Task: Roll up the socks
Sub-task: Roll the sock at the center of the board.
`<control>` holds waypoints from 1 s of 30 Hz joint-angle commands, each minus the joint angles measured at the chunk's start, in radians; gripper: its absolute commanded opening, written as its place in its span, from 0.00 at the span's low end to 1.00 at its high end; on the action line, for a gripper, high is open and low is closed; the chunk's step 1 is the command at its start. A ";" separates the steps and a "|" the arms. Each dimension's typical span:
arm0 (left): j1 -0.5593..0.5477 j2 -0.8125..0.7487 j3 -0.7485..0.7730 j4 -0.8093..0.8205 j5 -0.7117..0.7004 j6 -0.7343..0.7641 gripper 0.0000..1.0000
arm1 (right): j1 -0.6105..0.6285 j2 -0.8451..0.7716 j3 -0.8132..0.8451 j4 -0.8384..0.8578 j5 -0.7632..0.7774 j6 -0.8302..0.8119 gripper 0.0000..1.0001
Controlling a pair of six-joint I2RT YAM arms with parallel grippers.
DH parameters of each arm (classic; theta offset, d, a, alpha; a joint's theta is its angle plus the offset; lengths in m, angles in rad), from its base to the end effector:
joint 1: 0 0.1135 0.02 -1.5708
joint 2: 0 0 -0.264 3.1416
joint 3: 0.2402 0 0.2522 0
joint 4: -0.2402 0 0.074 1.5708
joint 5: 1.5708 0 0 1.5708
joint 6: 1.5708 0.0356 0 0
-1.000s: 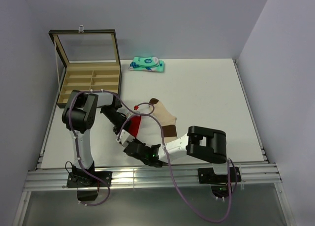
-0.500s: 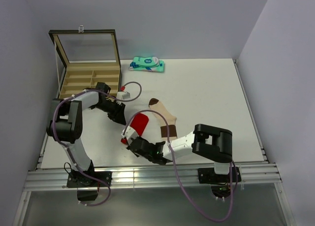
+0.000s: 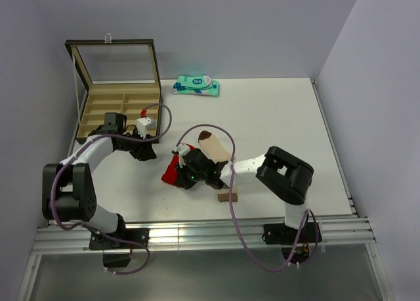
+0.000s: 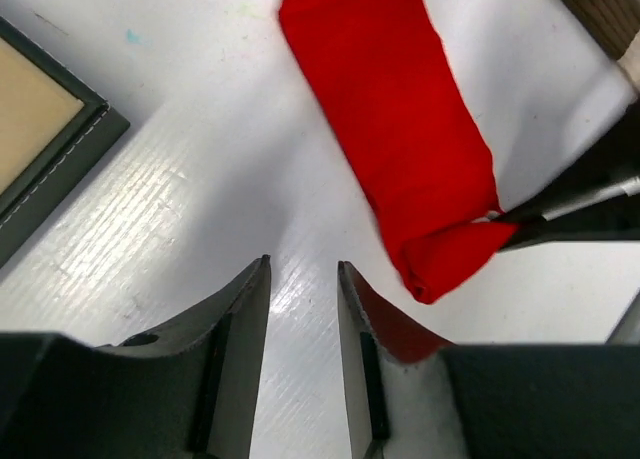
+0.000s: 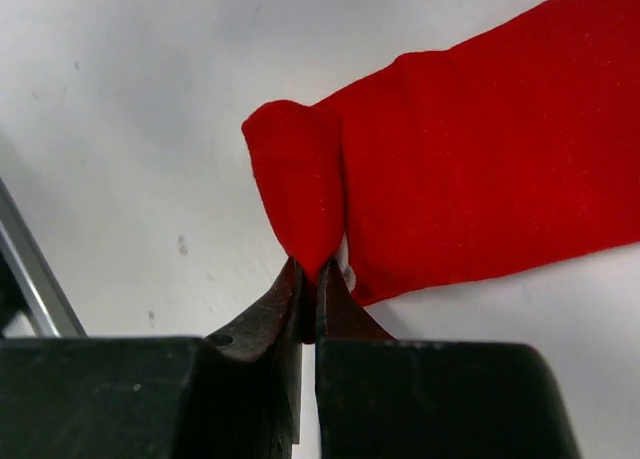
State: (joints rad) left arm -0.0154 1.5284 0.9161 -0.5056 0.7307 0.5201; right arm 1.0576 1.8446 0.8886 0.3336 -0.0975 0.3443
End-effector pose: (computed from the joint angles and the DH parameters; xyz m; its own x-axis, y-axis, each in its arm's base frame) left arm 0.2873 -0.0282 0.1952 -0.6294 0.3798 -0.6779 0.7102 0.6354 -0.3033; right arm 0.1789 0.3246 0.1384 -0.5752 -0.3364 -0.7456 -0.7561 0.5665 0.3277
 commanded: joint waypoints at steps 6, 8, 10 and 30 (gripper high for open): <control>-0.053 -0.241 -0.160 0.159 -0.111 0.149 0.47 | -0.159 0.179 0.156 -0.265 -0.462 0.130 0.00; -0.093 -0.330 -0.238 0.229 -0.155 0.176 0.52 | -0.203 0.200 0.161 -0.263 -0.523 0.163 0.00; -0.173 -0.400 -0.307 0.269 -0.223 0.196 0.54 | -0.231 0.223 0.164 -0.263 -0.591 0.179 0.00; -0.506 -0.462 -0.536 0.498 -0.390 0.374 0.78 | -0.363 0.409 0.329 -0.551 -0.726 0.228 0.00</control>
State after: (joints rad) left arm -0.4984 1.0702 0.3962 -0.0723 0.3603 0.8513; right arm 0.7055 2.1754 1.2278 -0.0387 -0.9604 0.6056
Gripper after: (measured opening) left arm 0.774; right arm 0.046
